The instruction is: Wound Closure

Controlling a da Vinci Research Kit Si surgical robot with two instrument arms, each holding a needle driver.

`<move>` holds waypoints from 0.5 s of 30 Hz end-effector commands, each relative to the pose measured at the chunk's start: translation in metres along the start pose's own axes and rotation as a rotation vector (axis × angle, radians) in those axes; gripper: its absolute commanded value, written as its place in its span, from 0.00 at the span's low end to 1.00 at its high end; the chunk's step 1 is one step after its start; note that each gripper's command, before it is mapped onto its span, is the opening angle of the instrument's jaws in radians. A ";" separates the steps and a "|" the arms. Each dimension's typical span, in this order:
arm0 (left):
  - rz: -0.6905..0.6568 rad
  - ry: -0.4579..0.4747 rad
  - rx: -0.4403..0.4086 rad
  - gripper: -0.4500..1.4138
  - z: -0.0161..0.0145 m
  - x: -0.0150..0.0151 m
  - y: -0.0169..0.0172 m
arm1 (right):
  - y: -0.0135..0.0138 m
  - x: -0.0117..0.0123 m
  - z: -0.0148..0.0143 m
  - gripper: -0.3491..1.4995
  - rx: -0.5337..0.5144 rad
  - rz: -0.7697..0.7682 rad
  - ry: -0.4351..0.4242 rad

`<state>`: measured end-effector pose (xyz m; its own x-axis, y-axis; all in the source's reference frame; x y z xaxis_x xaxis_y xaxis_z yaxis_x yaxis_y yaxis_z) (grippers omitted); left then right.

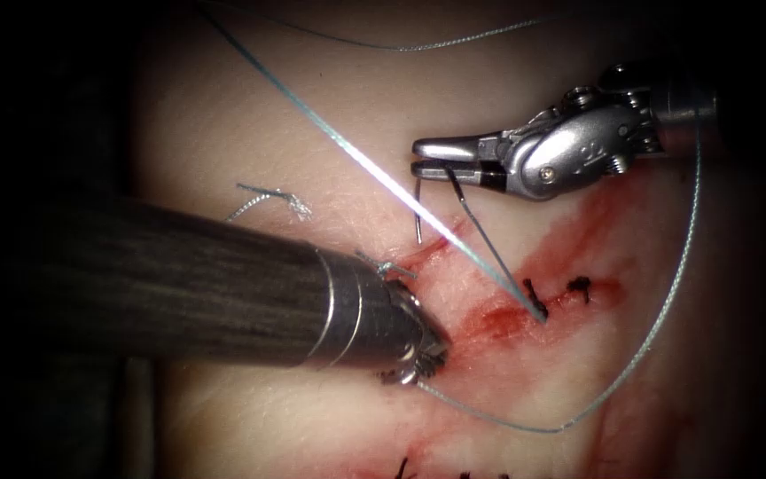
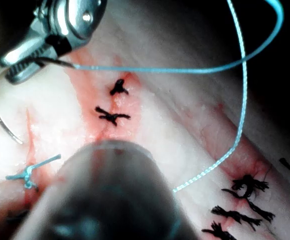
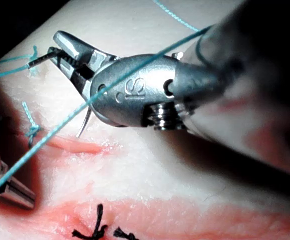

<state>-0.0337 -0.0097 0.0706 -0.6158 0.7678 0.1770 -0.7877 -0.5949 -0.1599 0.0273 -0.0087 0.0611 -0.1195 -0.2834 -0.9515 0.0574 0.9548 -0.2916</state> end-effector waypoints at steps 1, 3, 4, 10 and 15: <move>0.000 0.000 0.000 0.05 0.0005 0.0003 0.0004 | 0.0004 -0.0006 0.0009 0.00 0.022 0.005 0.009; -0.001 -0.001 -0.001 0.05 0.0004 0.0003 0.0003 | 0.0004 -0.0007 0.0010 0.00 0.025 0.023 -0.001; -0.001 -0.001 -0.001 0.05 0.0004 0.0003 0.0003 | 0.0004 -0.0008 0.0010 0.00 0.025 0.047 -0.002; -0.002 -0.001 -0.001 0.05 0.0004 0.0004 0.0003 | 0.0009 -0.0010 0.0016 0.00 0.023 0.185 -0.015; -0.003 -0.001 -0.001 0.05 0.0004 0.0004 0.0003 | 0.0012 -0.0011 0.0020 0.00 0.013 0.281 -0.022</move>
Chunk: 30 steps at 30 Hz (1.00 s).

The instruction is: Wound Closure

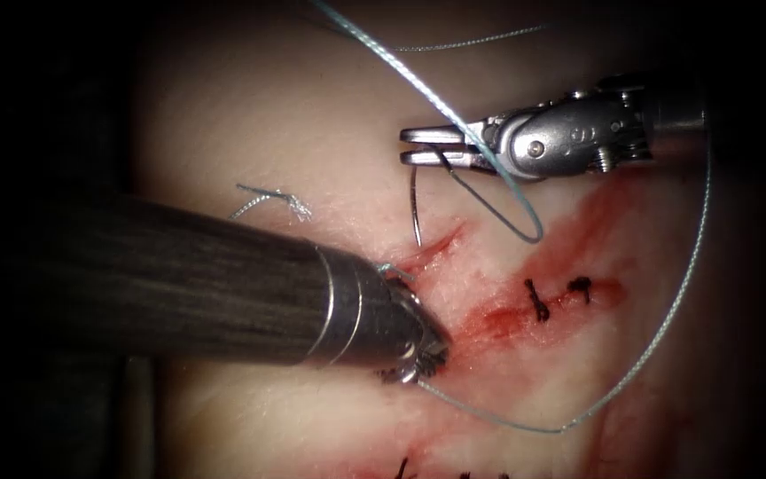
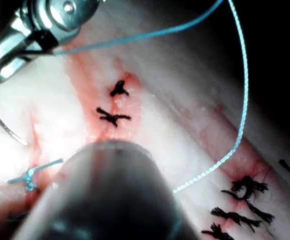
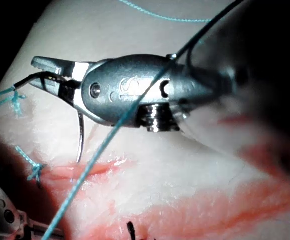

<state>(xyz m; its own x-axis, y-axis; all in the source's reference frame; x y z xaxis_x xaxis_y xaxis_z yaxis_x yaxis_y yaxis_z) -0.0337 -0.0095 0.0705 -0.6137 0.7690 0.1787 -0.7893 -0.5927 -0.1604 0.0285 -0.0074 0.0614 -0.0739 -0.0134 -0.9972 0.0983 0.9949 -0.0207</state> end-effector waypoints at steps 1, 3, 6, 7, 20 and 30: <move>0.000 0.000 0.000 0.05 0.0006 0.0003 0.0004 | 0.0002 -0.0003 0.0010 0.00 -0.006 0.033 -0.002; -0.001 0.000 0.000 0.05 0.0006 0.0003 0.0004 | 0.0003 -0.0003 0.0010 0.00 -0.008 0.075 -0.001; -0.002 0.000 0.000 0.05 0.0006 0.0003 0.0004 | 0.0003 -0.0004 0.0010 0.00 0.001 0.164 -0.023; -0.002 0.000 0.000 0.05 0.0006 0.0003 0.0004 | 0.0003 -0.0004 0.0010 0.00 0.007 0.171 -0.037; 0.002 -0.004 -0.001 0.10 0.0004 0.0003 0.0003 | 0.0000 -0.0010 0.0006 0.00 0.117 0.437 -0.146; 0.013 0.009 -0.006 0.22 -0.0001 0.0007 -0.0002 | -0.0015 -0.0026 0.0004 0.00 0.220 0.730 -0.174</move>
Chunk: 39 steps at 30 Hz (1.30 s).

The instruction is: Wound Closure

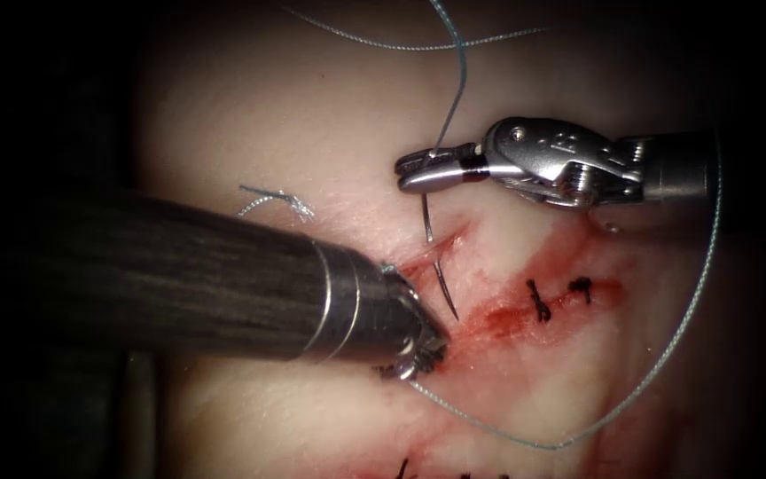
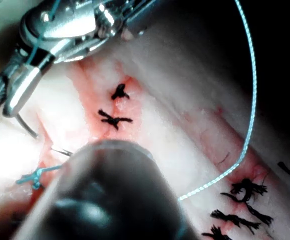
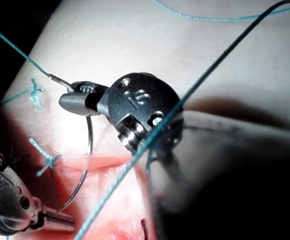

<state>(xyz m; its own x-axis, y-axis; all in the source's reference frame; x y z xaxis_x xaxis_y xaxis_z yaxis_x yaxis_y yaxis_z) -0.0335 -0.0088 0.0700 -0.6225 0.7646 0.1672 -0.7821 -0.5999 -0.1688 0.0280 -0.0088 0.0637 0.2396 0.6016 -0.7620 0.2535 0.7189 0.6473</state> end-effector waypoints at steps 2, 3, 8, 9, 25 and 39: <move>0.007 -0.001 0.000 0.26 0.0006 0.0002 0.0003 | 0.0004 -0.0003 0.0009 0.00 0.021 0.051 -0.009; 0.019 -0.002 0.000 0.30 0.0006 0.0002 0.0003 | 0.0004 -0.0004 0.0008 0.00 0.025 0.073 -0.011; 0.037 0.055 -0.016 0.50 -0.0002 0.0007 -0.0001 | 0.0004 -0.0011 0.0006 0.00 0.020 0.120 -0.022; 0.044 0.071 -0.024 0.50 -0.0005 0.0008 -0.0002 | 0.0005 -0.0011 0.0005 0.00 0.012 0.120 -0.019; 0.346 0.252 -0.106 0.62 -0.0068 0.0025 -0.0005 | 0.0012 -0.0010 0.0000 0.00 -0.023 0.122 0.032; 0.652 0.296 -0.088 0.77 -0.0066 0.0026 -0.0026 | 0.0011 -0.0010 -0.0001 0.00 -0.017 0.122 0.046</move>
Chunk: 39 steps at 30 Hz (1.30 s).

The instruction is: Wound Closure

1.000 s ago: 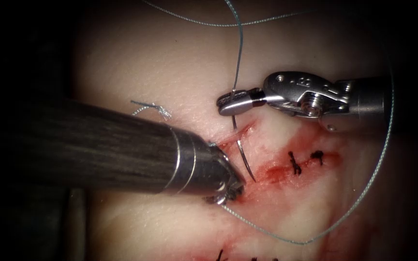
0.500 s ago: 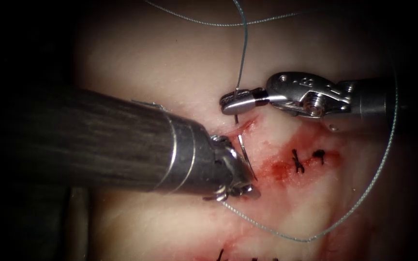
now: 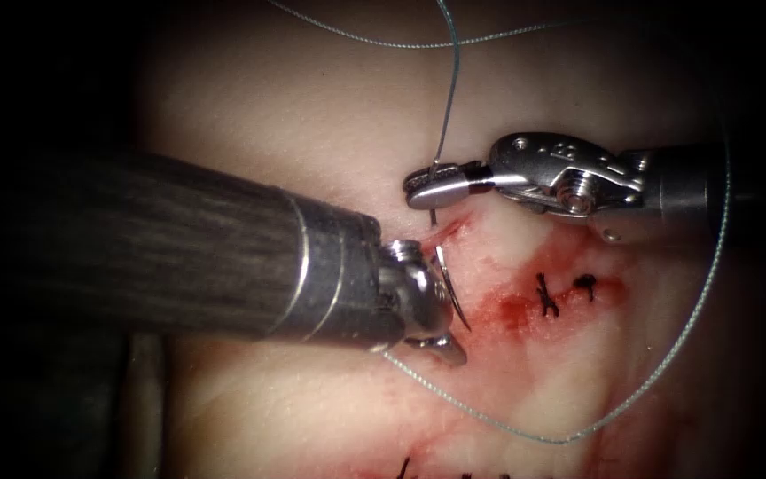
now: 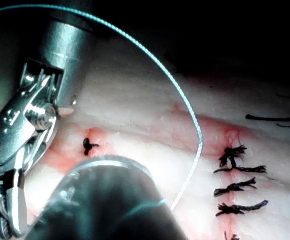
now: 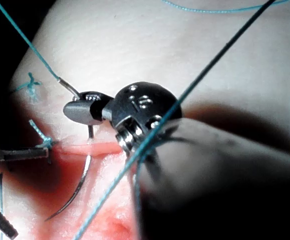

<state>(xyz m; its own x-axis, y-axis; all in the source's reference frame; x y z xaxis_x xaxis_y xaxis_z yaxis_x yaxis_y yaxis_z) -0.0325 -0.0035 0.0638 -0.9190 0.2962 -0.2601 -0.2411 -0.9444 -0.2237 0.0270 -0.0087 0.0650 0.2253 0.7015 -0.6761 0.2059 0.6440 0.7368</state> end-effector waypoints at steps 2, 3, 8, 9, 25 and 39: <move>0.180 0.036 -0.027 0.74 0.0009 -0.0001 -0.0003 | 0.0003 0.0001 0.0008 0.00 0.001 -0.003 0.004; 0.245 0.048 -0.034 0.70 0.0009 -0.0001 -0.0004 | 0.0003 0.0001 0.0008 0.00 -0.002 -0.002 0.005; 0.571 0.112 -0.057 0.51 0.0011 0.0002 -0.0003 | 0.0003 0.0001 0.0009 0.00 -0.005 -0.002 0.013; 0.640 0.112 -0.056 0.46 0.0012 0.0003 -0.0004 | 0.0002 0.0001 0.0009 0.00 -0.005 -0.003 0.013; 0.824 0.139 -0.085 0.41 0.0062 -0.0007 -0.0012 | -0.0002 0.0000 0.0012 0.00 -0.011 -0.002 0.028; 0.548 0.154 -0.150 0.00 0.0058 -0.0004 0.0002 | -0.0004 0.0001 0.0013 0.00 -0.024 -0.065 0.060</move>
<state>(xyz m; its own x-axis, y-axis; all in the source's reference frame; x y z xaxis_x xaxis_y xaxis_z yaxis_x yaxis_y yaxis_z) -0.0336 -0.0046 0.0688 -0.8372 -0.1969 -0.5103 0.3091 -0.9400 -0.1445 0.0274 -0.0093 0.0642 0.1431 0.6695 -0.7289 0.1867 0.7050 0.6842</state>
